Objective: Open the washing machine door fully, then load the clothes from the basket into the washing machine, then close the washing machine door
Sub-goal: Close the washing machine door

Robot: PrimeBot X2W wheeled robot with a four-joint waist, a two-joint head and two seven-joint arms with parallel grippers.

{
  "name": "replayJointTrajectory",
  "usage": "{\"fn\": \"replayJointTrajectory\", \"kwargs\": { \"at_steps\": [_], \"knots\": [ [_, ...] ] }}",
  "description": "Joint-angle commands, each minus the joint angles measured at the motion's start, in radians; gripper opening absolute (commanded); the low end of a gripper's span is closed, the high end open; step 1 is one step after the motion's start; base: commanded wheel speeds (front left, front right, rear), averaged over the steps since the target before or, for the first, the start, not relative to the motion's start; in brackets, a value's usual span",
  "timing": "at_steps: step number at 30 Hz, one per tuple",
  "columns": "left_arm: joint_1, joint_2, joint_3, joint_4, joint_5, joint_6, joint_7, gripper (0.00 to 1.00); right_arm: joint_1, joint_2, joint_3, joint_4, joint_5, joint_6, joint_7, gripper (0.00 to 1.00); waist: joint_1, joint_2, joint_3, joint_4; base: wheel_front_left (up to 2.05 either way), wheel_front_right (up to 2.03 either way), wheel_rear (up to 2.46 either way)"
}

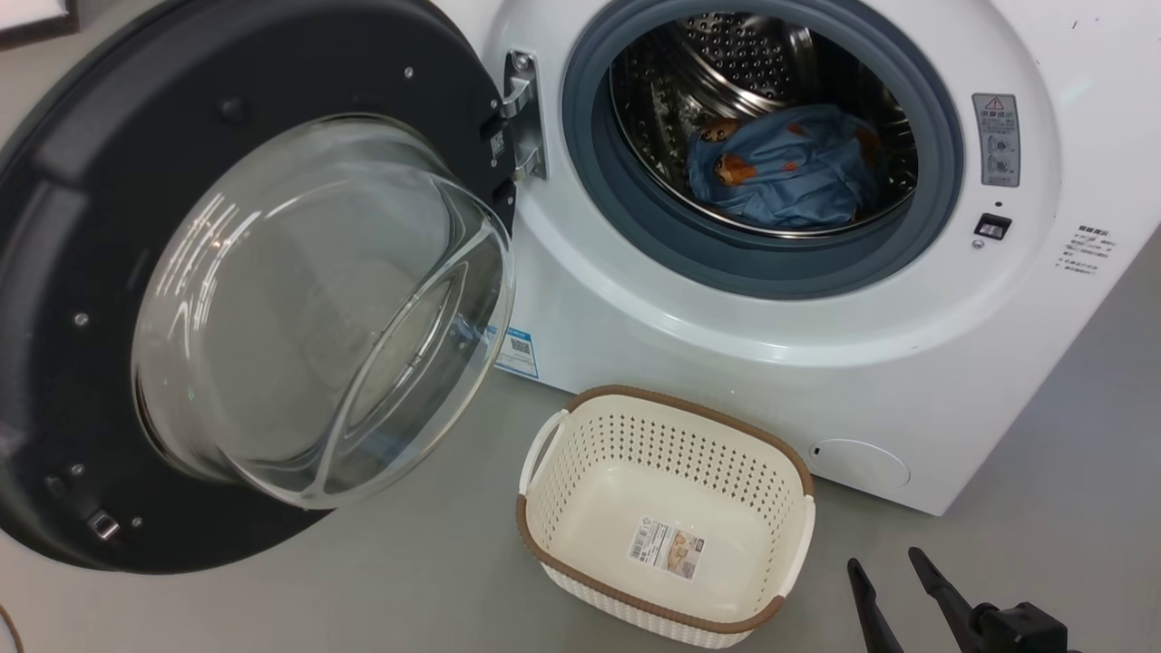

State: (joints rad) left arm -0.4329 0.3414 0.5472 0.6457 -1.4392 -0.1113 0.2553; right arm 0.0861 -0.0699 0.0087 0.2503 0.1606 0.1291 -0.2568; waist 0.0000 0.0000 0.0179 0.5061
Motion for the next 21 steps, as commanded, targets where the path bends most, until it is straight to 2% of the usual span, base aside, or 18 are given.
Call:
{"fn": "replayJointTrajectory", "kwargs": {
  "at_steps": [1,8,21],
  "knots": [
    [-0.045,0.068,0.014,0.002,-0.018,-0.014,0.024,0.00,0.001,-0.017,0.016,-0.026,-0.011,0.002,-0.005,1.00,0.0000,0.0000,0.006,0.000,0.00,0.00,0.00],
    [-0.082,0.093,-0.004,0.084,-0.036,-0.019,0.075,0.00,0.004,-0.028,0.011,-0.029,-0.012,0.002,-0.005,1.00,0.0000,0.0000,0.010,-0.008,0.00,0.00,0.00],
    [-0.089,0.088,-0.039,0.087,-0.060,-0.019,0.129,0.00,0.006,-0.054,0.023,-0.033,-0.011,0.002,-0.005,1.00,0.0000,0.0000,0.007,-0.031,0.00,0.00,0.00]
  ]
}}
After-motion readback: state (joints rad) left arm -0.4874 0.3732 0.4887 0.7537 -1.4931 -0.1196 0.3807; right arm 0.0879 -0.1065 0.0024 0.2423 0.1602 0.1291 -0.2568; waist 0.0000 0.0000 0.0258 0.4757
